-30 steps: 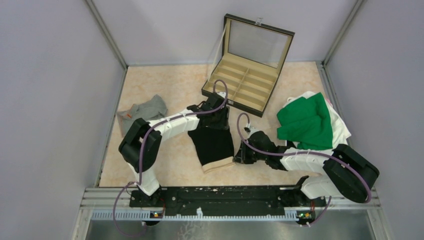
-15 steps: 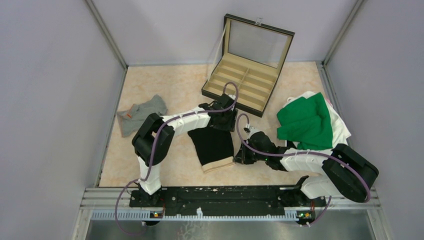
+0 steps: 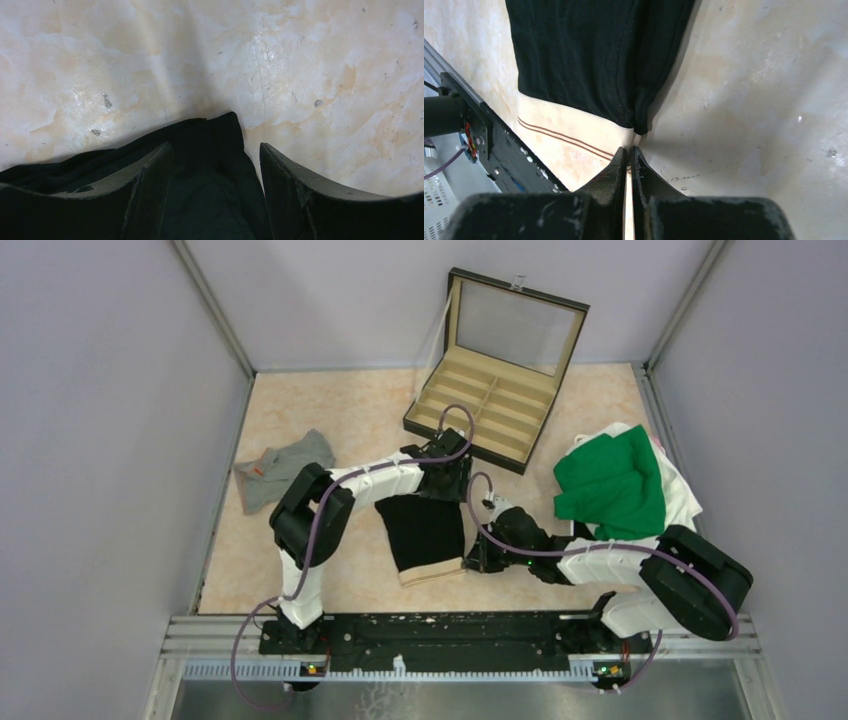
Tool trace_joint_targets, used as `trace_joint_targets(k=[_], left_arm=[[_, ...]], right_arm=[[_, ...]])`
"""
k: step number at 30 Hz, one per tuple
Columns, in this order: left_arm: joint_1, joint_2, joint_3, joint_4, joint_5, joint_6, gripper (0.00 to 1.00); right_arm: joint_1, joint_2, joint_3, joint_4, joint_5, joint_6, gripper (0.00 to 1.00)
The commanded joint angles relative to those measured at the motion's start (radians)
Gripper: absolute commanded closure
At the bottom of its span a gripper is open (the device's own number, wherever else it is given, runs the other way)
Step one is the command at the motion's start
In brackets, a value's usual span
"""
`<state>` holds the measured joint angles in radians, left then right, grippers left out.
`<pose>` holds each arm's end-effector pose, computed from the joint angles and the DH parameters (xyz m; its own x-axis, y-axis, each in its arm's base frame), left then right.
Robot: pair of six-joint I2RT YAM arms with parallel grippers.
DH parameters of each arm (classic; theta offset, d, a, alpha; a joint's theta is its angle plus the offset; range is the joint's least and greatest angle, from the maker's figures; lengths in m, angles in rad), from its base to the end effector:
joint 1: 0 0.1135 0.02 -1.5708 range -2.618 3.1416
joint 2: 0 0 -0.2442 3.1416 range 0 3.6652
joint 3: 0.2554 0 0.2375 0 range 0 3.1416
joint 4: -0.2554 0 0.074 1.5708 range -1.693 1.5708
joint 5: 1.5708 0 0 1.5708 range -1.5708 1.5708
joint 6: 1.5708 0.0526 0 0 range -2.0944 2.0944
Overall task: Roll the underwear
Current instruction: Fold the underwear at the center of the board.
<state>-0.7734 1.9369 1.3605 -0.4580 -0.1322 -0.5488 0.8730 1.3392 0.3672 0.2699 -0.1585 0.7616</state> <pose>0.2891 -0.2725 0.1582 -0.8608 0.1177 -0.4951 0.2288 0.9585 -0.1699 0.1473 0.1886 0.1138 -0.8759 0.0160 -0.4822 -0.3173 0.7339 0.6006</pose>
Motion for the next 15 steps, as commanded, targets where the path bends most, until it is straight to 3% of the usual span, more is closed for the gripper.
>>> trace_joint_targets(k=[1,15], left_arm=[[-0.005,0.031,0.038,-0.007,-0.008,-0.014,0.29],[-0.054,0.077,0.088,-0.047,-0.054,-0.005,0.32]], right_arm=[[0.027,0.011,-0.007,0.057,0.006,0.000,1.00],[0.031,0.024,-0.017,0.073,0.006,0.006,1.00]])
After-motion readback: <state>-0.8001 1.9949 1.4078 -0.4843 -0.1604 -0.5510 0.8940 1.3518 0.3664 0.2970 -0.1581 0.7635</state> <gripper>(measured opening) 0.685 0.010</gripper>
